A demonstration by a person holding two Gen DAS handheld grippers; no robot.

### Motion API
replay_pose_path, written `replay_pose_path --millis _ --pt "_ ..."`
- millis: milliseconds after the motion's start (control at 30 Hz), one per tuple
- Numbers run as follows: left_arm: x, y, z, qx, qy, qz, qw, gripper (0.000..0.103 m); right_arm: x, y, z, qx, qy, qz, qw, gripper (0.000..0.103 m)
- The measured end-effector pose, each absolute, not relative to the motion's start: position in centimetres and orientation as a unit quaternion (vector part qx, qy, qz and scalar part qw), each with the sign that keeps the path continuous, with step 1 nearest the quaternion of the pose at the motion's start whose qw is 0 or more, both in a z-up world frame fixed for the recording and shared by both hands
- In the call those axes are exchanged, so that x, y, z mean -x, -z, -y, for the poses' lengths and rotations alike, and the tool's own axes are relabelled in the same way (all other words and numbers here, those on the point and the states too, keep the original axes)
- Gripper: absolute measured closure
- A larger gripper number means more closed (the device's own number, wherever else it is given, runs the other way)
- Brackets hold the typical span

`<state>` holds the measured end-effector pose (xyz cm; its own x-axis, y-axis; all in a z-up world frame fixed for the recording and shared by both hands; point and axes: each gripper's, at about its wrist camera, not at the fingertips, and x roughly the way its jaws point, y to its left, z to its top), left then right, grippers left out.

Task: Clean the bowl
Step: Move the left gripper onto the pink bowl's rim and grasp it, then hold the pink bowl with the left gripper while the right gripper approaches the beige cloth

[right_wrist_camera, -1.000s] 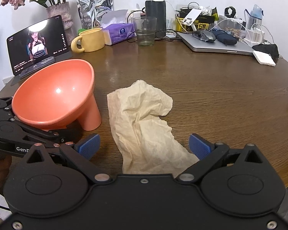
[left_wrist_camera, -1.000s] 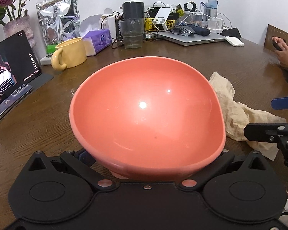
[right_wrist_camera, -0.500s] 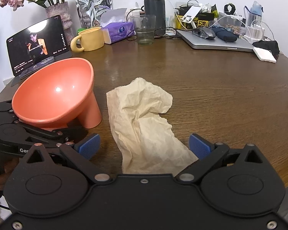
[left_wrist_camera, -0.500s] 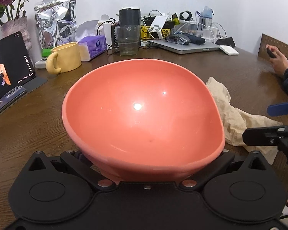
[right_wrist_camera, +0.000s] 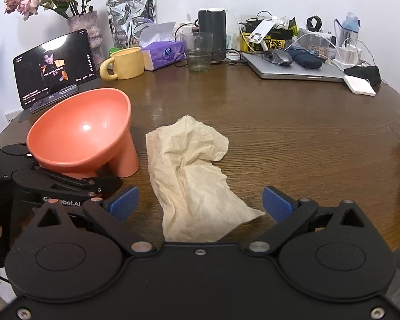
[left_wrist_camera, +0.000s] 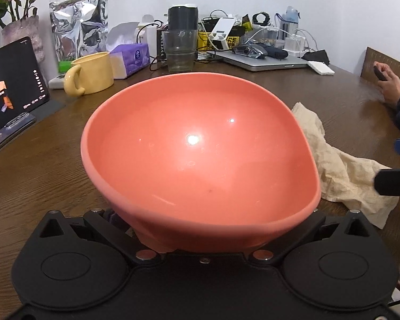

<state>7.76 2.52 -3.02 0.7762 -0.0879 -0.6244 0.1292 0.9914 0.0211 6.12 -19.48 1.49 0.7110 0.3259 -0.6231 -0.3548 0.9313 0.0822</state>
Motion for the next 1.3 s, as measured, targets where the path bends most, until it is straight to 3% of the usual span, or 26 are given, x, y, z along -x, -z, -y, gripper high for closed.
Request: replay_pose_path --millis 400,1300 --pt "-7.4 2.9 -4.2 0.026 0.064 -0.317 0.946 0.0 -1.7 -3.0 21.8 0.02 -0.187 -0.297 0.936 0.003" --pt "-6.8 2.5 -3.5 0.005 0.04 -0.302 0.952 0.006 0.9 -2.9 23.4 -0.017 -0.181 -0.289 0.94 0.003"
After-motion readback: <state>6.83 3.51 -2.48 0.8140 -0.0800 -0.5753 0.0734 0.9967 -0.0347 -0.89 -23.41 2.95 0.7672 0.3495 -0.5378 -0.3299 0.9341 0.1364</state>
